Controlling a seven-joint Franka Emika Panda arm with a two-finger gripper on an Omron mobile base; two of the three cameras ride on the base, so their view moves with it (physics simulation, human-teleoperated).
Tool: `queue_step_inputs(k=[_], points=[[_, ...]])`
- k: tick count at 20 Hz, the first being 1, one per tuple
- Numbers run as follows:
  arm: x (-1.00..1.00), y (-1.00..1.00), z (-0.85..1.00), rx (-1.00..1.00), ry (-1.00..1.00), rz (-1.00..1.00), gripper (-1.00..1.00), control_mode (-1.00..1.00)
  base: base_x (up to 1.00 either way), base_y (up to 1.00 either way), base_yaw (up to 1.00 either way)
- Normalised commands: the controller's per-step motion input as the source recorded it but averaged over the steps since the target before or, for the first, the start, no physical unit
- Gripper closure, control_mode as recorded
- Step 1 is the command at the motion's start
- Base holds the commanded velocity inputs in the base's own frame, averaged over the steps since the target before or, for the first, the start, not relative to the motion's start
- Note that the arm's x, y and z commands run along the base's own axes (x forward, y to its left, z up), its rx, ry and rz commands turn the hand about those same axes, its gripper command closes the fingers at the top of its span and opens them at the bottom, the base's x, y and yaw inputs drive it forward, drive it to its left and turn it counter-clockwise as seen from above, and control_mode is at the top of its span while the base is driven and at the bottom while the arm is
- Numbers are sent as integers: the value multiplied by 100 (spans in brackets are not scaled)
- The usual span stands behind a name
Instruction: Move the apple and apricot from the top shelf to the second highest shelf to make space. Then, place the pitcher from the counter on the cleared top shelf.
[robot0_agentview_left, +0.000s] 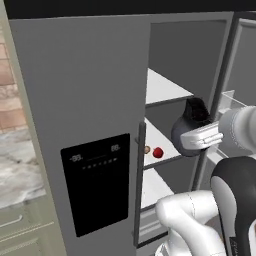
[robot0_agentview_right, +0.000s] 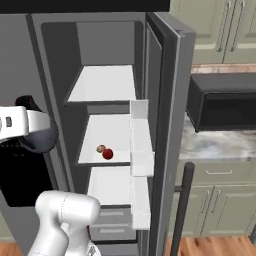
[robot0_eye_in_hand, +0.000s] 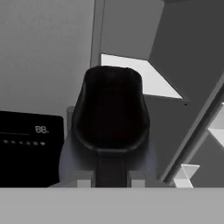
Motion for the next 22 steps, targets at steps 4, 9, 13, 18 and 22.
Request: queue_step_inputs(k=[4,9,13,18,22], points=[[0,0,0,0,0,0,100,100,48,-20,9],[0,0,0,0,0,0,100,100,40,-28,9],[0,0,0,0,0,0,100,100,37,-32,10],[0,0,0,0,0,0,100,100,27,-42,8],[0,0,0,0,0,0,100,100,12,-42,4]])
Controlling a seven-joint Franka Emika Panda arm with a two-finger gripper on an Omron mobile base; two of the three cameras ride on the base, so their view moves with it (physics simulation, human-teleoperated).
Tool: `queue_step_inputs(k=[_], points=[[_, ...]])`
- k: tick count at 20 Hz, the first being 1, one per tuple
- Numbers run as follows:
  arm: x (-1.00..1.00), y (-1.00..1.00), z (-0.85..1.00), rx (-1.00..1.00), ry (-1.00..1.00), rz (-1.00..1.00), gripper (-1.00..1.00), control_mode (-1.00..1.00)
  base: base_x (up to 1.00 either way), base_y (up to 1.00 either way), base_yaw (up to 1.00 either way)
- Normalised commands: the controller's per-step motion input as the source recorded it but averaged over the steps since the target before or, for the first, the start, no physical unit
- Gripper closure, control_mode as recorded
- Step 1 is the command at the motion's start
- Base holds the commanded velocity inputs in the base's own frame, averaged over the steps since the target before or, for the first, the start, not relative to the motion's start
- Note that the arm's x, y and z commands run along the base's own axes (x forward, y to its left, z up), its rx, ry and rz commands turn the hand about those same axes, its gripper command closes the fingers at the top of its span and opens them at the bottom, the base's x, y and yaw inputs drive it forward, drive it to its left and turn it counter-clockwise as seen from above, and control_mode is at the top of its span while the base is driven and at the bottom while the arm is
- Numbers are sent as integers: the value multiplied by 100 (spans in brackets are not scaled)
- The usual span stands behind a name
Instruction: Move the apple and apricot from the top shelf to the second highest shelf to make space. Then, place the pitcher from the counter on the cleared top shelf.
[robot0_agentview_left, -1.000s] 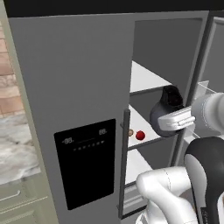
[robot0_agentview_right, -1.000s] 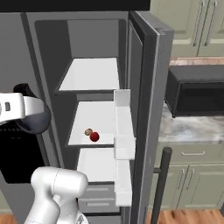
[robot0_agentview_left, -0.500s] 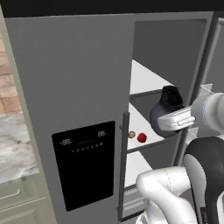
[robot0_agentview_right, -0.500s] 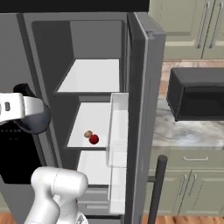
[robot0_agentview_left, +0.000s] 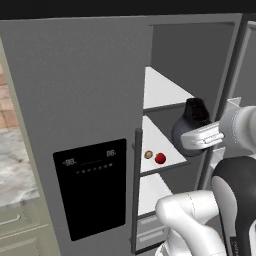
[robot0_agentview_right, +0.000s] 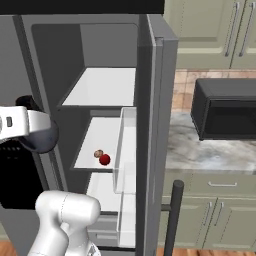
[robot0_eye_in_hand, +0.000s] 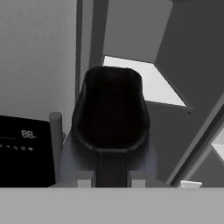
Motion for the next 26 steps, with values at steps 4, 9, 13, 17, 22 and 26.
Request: queue_step_inputs(k=[4,9,13,17,22,26], points=[[12,-11,0,0,-4,0,100,-100,4,-7,0],[11,-8,19,0,-8,0,100,-100,0,0,0],[31,-19,31,1,-3,-3,100,-100,0,0,0],[43,-26,29,3,2,-8,100,-100,0,0,0],[56,-29,6,2,5,-8,100,-100,0,0,0],[57,-22,-8,0,0,-1,100,-100,0,0,0]])
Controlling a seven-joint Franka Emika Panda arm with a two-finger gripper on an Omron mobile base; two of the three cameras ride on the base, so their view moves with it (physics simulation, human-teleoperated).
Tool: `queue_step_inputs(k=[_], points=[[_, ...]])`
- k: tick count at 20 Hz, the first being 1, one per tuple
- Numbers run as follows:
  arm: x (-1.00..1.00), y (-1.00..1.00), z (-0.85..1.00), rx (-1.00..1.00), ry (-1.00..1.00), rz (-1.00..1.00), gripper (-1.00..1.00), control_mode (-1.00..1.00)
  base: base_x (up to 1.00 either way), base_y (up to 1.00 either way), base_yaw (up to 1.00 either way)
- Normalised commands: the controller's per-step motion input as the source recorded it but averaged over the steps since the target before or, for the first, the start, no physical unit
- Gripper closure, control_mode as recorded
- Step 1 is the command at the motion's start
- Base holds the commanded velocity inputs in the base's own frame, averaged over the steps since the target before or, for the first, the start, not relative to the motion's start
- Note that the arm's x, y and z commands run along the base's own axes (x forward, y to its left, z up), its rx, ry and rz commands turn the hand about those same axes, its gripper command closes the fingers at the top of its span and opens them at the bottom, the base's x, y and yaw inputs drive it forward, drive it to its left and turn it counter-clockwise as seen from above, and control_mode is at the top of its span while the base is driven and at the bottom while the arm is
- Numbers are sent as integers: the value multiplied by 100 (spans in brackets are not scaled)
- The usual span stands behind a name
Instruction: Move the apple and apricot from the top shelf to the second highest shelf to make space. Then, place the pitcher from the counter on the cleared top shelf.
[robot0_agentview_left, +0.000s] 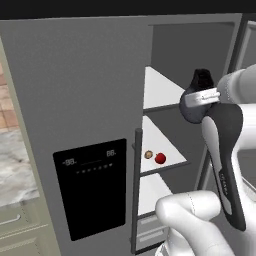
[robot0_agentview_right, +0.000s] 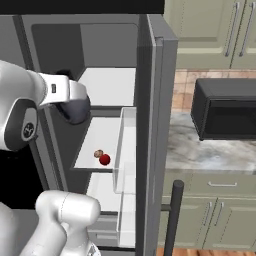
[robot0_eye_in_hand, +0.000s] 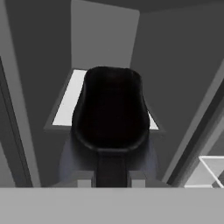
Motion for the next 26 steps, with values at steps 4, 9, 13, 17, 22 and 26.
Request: queue_step_inputs(k=[4,9,13,17,22,26], points=[[58,-13,-17,0,0,0,100,-100,0,0,0],[62,-16,-16,0,0,0,100,-100,0,0,0],[61,-23,-3,0,0,0,100,-100,0,0,0],[55,-20,0,0,4,0,100,-100,0,0,0],[51,-4,0,0,4,0,100,-100,0,0,0],[50,0,0,0,0,0,100,-100,0,0,0]])
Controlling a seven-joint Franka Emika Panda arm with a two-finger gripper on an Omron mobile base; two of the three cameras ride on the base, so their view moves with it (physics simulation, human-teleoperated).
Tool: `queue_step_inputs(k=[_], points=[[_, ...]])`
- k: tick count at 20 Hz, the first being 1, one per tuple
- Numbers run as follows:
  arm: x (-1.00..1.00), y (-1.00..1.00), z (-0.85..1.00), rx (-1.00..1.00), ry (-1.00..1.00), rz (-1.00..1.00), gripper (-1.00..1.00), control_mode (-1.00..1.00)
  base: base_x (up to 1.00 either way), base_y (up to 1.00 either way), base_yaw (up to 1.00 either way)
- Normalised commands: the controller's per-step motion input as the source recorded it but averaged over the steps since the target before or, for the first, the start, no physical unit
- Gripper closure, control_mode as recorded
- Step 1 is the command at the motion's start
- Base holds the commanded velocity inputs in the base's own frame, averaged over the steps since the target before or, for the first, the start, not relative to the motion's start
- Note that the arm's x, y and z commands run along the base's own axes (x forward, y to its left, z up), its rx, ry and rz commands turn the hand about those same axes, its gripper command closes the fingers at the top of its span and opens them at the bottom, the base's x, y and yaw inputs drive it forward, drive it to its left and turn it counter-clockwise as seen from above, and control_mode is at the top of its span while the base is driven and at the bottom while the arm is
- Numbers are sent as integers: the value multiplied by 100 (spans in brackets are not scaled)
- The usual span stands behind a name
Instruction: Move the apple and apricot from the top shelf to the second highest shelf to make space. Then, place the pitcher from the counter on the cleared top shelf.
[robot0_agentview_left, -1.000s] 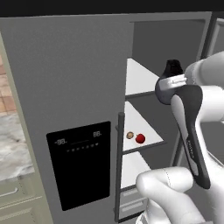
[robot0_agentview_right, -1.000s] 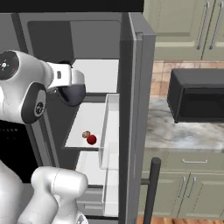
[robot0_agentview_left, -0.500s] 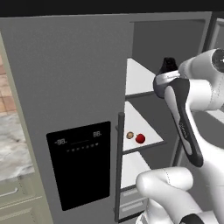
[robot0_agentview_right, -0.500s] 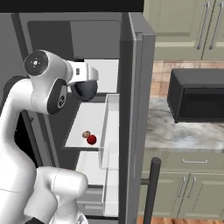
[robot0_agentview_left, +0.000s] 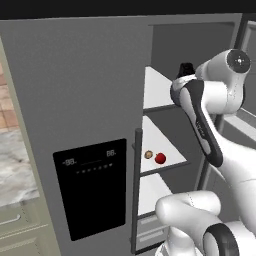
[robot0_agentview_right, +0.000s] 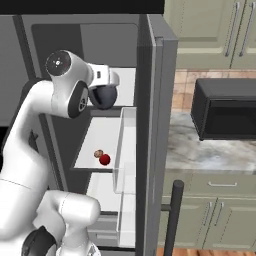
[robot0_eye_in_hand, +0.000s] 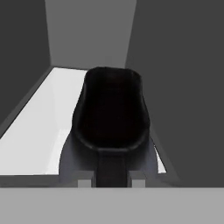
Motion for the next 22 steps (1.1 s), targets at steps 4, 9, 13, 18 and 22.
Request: queue_step_inputs(k=[4,9,13,18,22], points=[[53,0,-12,0,0,0,100,-100,0,0,0],[54,0,-24,0,0,2,100,-100,0,0,0],[63,0,-21,0,0,4,100,-100,0,0,0],[71,3,-11,0,0,5,100,-100,0,0,0],[63,14,-10,-3,0,5,-100,-100,0,0,0]])
